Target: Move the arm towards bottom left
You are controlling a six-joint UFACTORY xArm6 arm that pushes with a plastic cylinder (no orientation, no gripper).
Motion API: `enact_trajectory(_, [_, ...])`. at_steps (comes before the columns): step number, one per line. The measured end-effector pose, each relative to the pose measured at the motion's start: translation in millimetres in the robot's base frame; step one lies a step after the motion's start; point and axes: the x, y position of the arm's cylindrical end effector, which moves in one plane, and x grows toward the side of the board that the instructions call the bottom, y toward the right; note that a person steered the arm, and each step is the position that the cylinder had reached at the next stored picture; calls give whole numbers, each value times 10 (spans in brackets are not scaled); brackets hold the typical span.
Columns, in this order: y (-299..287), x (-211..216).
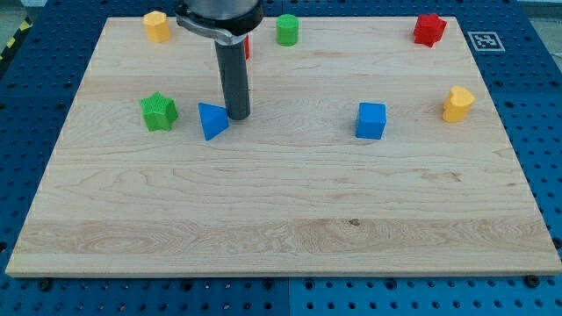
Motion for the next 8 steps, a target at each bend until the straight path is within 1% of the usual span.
enact_trajectory(1, [-149,-172])
enact_trajectory(2, [-151,-172])
enact_trajectory(3, [-270,-31])
enact_trajectory(4, [-398,237])
enact_trajectory(7, [-500,974])
enact_trajectory(8, [-531,1080])
